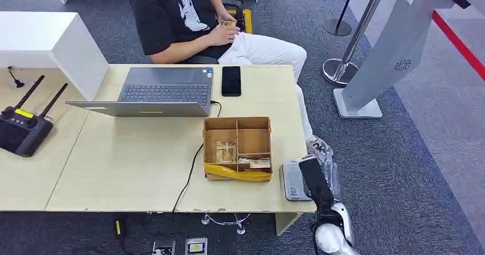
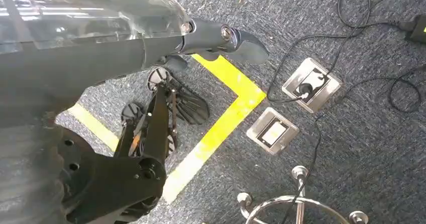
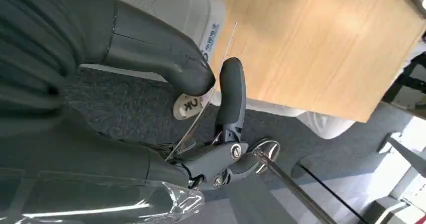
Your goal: Pass the card to the sensor for recognition and then transmit it.
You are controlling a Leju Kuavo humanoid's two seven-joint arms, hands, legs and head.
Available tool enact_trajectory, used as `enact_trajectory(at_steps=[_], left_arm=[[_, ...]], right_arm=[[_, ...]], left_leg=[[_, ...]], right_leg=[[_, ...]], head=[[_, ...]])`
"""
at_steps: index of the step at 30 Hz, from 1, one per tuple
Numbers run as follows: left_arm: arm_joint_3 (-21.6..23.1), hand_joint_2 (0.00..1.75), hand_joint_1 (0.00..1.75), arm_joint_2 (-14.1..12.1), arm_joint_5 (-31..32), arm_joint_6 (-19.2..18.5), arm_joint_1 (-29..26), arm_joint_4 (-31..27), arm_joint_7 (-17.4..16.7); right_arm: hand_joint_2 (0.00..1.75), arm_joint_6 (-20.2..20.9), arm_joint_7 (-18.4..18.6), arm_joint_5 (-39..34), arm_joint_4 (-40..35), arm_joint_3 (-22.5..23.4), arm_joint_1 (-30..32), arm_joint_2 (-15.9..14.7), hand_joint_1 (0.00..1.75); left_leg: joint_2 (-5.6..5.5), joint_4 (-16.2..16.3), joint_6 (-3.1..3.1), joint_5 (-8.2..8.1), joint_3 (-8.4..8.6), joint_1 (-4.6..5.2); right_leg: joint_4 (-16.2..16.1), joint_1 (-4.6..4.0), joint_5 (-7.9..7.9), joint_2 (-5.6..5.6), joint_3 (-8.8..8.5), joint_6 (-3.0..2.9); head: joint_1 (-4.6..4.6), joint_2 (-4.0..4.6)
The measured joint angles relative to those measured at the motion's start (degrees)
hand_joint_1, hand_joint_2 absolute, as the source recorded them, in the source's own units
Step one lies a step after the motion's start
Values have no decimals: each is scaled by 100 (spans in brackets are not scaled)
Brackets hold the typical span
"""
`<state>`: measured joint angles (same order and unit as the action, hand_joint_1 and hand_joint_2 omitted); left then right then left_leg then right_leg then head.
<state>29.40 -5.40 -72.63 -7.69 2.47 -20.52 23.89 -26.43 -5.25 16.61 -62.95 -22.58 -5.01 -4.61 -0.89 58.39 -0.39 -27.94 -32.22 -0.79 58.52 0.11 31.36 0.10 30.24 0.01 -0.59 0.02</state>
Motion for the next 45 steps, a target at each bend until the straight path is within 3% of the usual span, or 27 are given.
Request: enact_trajectory(at_steps=[13,29,31,35,41,45], left_arm=[[-155,175,0,7,85,123,-77,-15,-98],[-262,175,0,13,118,74,-79,-15,-114],[-275,175,0,15,155,53,-79,-15,-114],[-275,175,0,15,229,-15,-78,-11,-114],[-271,175,0,31,304,-48,-48,-9,-114],[-271,175,0,39,341,-46,-29,-9,-116]], right_arm=[[175,-280,-7,-444,363,-2,-4,-50,175],[175,-313,22,-356,560,-35,-108,-57,175],[175,-400,85,-164,560,-81,-133,-83,175],[175,-448,549,659,264,-147,-252,-171,175],[175,-28,1021,1534,-677,-168,-692,-273,175],[175,96,1045,1687,-1060,-192,-855,-282,175]], left_leg=[[0,0,0,0,1,0],[1,0,0,0,1,0],[1,0,0,0,1,0],[1,0,1,1,1,1],[4,1,2,3,6,0],[3,1,2,3,4,0]], right_leg=[[0,0,0,0,0,0],[0,0,0,0,-1,0],[0,0,-1,0,-1,0],[1,0,-2,0,-2,2],[1,0,-4,3,-2,3],[1,0,-4,1,-3,3]], head=[[-2,0],[0,0],[-2,0],[-2,0],[-2,0],[0,0]])
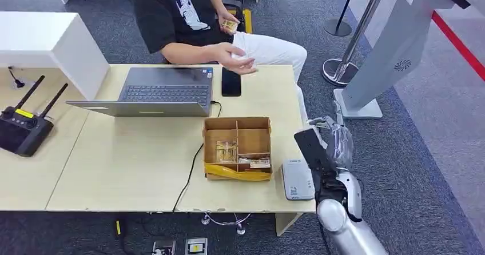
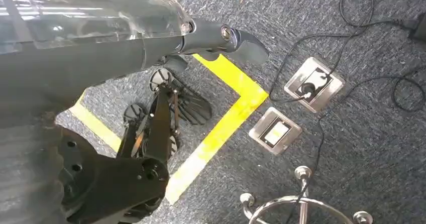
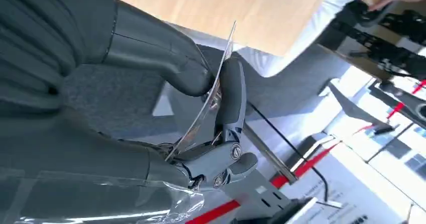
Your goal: Pass the card to the sensor for recognition and then transmit it.
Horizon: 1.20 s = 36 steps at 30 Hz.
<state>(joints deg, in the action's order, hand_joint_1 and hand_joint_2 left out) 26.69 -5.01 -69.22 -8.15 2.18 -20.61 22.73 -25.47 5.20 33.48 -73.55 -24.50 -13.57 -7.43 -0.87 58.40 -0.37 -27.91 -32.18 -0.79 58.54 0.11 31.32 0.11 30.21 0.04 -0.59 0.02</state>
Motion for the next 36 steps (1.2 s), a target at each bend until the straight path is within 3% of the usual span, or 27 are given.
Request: enact_trajectory(at_steps=[2,7,12,17,18,19,32,36], left_arm=[[2,175,0,2,53,2,37,0,-35],[24,175,0,15,225,57,251,-9,-252],[59,175,0,26,341,105,401,-22,-461],[109,175,0,31,402,129,523,-26,-575],[120,175,0,31,402,129,539,-26,-581],[144,175,0,31,403,129,553,-26,-590],[192,175,0,31,365,103,581,-13,-597],[192,175,0,31,310,85,555,-7,-516]], right_arm=[[175,204,24,103,-149,-83,-185,-4,175],[175,1013,494,114,-337,-320,-952,26,175],[175,1320,831,112,-328,-571,-1425,57,175],[175,1366,817,9,-254,-756,-1599,173,175],[175,1366,798,9,-226,-794,-1615,203,159],[175,1366,785,9,-193,-837,-1631,225,5],[175,1390,551,31,144,-1220,-1645,492,0],[175,1215,371,265,98,-1233,-1498,542,0]], left_leg=[[3,0,0,0,0,0],[1,0,1,9,0,0],[-2,0,0,10,-1,0],[-2,0,0,9,-2,0],[-2,0,0,9,-2,0],[-2,0,0,9,-3,0],[-2,0,0,9,-5,0],[-4,0,0,9,-5,0]], right_leg=[[2,0,-2,2,1,-2],[1,0,-8,1,0,2],[2,0,-8,0,-2,2],[2,0,-8,-1,-1,2],[2,0,-8,-1,0,2],[2,0,-8,-1,0,1],[2,-1,-8,-1,3,1],[0,-1,-7,-1,2,2]], head=[[0,0],[0,0],[-2,0],[0,0],[-2,0],[0,0],[-2,0],[-2,0]])
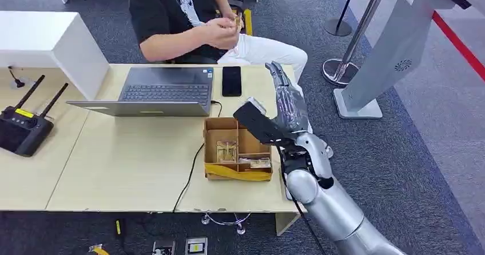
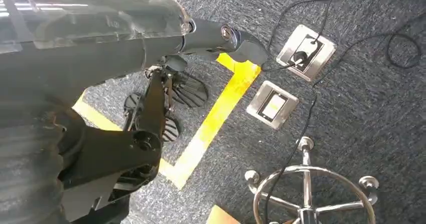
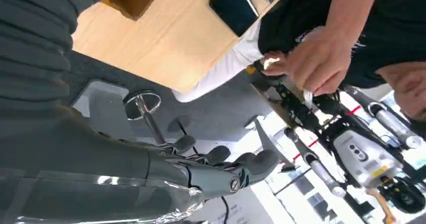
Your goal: Pass the card to the sensor for recognition and then transmit it.
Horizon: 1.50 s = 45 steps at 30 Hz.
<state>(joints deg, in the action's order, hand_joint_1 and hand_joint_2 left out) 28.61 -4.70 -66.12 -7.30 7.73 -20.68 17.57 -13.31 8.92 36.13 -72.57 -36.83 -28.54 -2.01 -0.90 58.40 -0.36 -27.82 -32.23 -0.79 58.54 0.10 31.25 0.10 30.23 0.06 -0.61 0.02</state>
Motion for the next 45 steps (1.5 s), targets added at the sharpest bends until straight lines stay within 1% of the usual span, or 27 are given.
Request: enact_trajectory(at_steps=[3,6,11,15,18,21,29,36,41,45], left_arm=[[-2,175,0,-2,-44,-55,-81,11,116],[-7,175,0,-2,-66,-94,-142,46,183],[-13,175,0,-4,-83,-184,-219,129,290],[-24,175,0,-4,-164,-284,-298,199,424],[-66,175,0,-2,-197,-350,-370,275,535],[-116,175,0,0,-234,-363,-404,363,577],[-201,175,0,2,-238,-365,-402,463,579],[-267,175,0,24,-247,-354,-402,498,579],[-317,175,0,31,-258,-341,-402,518,540],[-345,175,0,42,-277,-310,-402,520,498]], right_arm=[[175,-81,-2,286,-267,0,287,4,0],[175,-26,142,763,-619,0,539,-15,0],[175,415,361,1573,-1212,-6,971,-120,0],[175,708,420,2237,-1582,-72,1335,-208,0],[175,820,429,2546,-1746,-144,1597,-267,0],[175,962,457,2867,-1901,-188,1802,-319,0],[175,1276,665,3726,-1976,-326,1995,-398,0],[175,1331,665,3827,-1818,-479,2016,-413,0],[175,1384,676,3886,-1491,-557,1971,-404,0],[175,1403,774,4021,-1147,-588,1946,-356,0]], left_leg=[[2,0,-1,-1,-2,0],[3,0,-4,-4,-1,-1],[3,-1,-4,-4,0,-1],[4,-1,-4,-4,0,-1],[4,-1,-4,-4,-1,-1],[3,-1,-4,-5,-2,-1],[4,-2,-5,-4,0,-1],[4,-2,-5,-4,-3,-1],[4,-2,-5,-4,-4,-1],[3,-2,-5,-4,-5,-1]], right_leg=[[0,0,1,1,3,0],[-1,0,2,2,5,-1],[-1,0,2,1,4,-1],[-1,0,2,2,4,-1],[-2,0,2,1,4,-1],[-2,0,3,2,5,-1],[-2,0,2,2,4,-1],[-2,0,3,1,4,-1],[-2,0,3,1,4,-1],[-2,0,2,1,4,-1]], head=[[0,0],[0,0],[2,0],[2,0],[2,0],[0,0],[0,0],[0,0],[2,0],[0,0]])
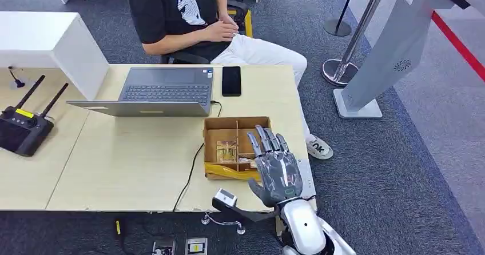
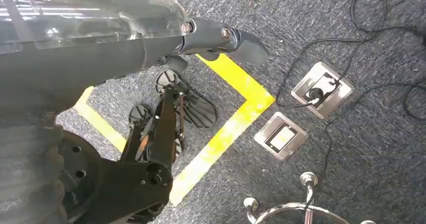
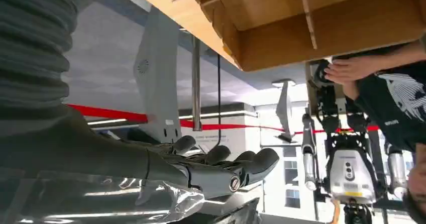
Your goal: Pass the card to the sensor for recognition and then transmit it.
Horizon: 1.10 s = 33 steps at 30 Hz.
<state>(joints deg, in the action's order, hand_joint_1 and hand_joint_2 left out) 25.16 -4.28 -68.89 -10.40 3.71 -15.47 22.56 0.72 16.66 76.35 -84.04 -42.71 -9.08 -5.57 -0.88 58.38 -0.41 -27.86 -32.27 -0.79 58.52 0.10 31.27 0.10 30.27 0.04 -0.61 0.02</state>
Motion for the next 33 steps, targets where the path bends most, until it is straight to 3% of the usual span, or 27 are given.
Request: enact_trajectory(at_steps=[10,25,33], left_arm=[[-98,175,0,35,-11,170,-10,-6,-59],[-138,175,0,61,50,225,-49,-28,-98],[-144,175,0,66,74,214,-55,-28,-98]], right_arm=[[175,-223,6,164,891,-4,-213,131,0],[175,-378,168,389,1488,11,-476,201,0],[175,-380,81,127,1689,63,-611,245,0]], left_leg=[[0,0,0,0,0,0],[1,0,0,0,2,0],[0,0,0,0,1,0]], right_leg=[[0,0,0,1,1,0],[0,0,0,1,1,0],[0,0,0,0,0,0]], head=[[2,0],[0,0],[0,0]])
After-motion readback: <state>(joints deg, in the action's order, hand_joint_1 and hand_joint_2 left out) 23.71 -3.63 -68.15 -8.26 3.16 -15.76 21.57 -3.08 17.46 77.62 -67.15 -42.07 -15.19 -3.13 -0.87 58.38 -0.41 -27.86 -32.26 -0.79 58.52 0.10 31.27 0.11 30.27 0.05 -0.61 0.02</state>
